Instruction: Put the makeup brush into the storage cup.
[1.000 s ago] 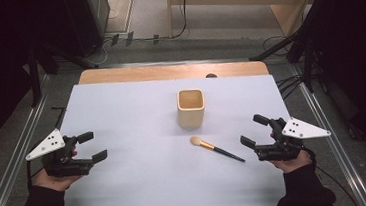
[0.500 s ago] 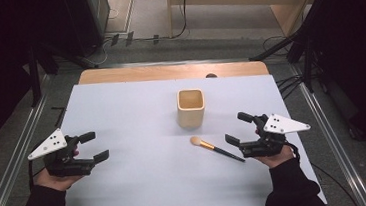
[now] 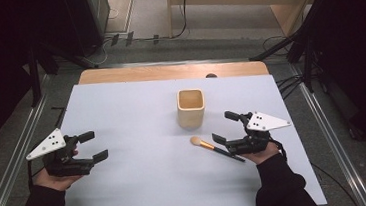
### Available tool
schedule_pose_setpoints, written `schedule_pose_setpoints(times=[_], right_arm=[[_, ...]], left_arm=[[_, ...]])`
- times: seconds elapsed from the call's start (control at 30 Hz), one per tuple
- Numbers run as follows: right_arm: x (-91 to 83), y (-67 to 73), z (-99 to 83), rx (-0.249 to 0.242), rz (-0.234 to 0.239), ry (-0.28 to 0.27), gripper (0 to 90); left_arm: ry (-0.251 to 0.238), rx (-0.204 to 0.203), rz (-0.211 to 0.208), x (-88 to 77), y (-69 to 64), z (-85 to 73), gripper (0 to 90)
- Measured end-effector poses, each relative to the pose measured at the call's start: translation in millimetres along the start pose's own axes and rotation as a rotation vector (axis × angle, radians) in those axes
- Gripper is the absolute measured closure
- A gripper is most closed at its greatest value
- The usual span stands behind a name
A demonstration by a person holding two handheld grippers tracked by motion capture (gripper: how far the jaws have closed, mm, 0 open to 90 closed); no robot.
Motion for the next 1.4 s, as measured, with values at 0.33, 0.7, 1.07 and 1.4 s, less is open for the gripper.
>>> schedule_pose_setpoints(times=[0.33, 0.7, 1.07, 1.4], right_arm=[[14.8, 2.3, 2.1, -0.009, 0.024, 0.031, 14.7], [19.3, -3.6, 14.4, -0.001, 0.052, 0.158, 15.0], [31.9, -3.5, 29.0, -0.041, 0.102, 0.43, 16.4], [42.3, -0.7, 29.3, -0.143, 0.091, 0.662, 22.4]], left_arm=[[-0.002, 0.001, 0.006, -1.5, 0.8, 0.3, 14.6], [-0.001, 0.0, 0.007, -1.2, 1.3, 0.3, 14.6], [0.003, -0.003, 0.008, -1.6, 1.3, -0.1, 14.6], [0.0, -0.006, 0.004, -1.4, 1.4, -0.2, 14.6]])
Point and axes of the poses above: each handheld gripper's, and its own axes: x roughly forward along the jaws, z roughly out of its top, y roughly to its left, the point moved 2 cm from there along x, roughly forward along the jaws, and after that the axes turned 3 degrees about y, right-handed, at the moved point
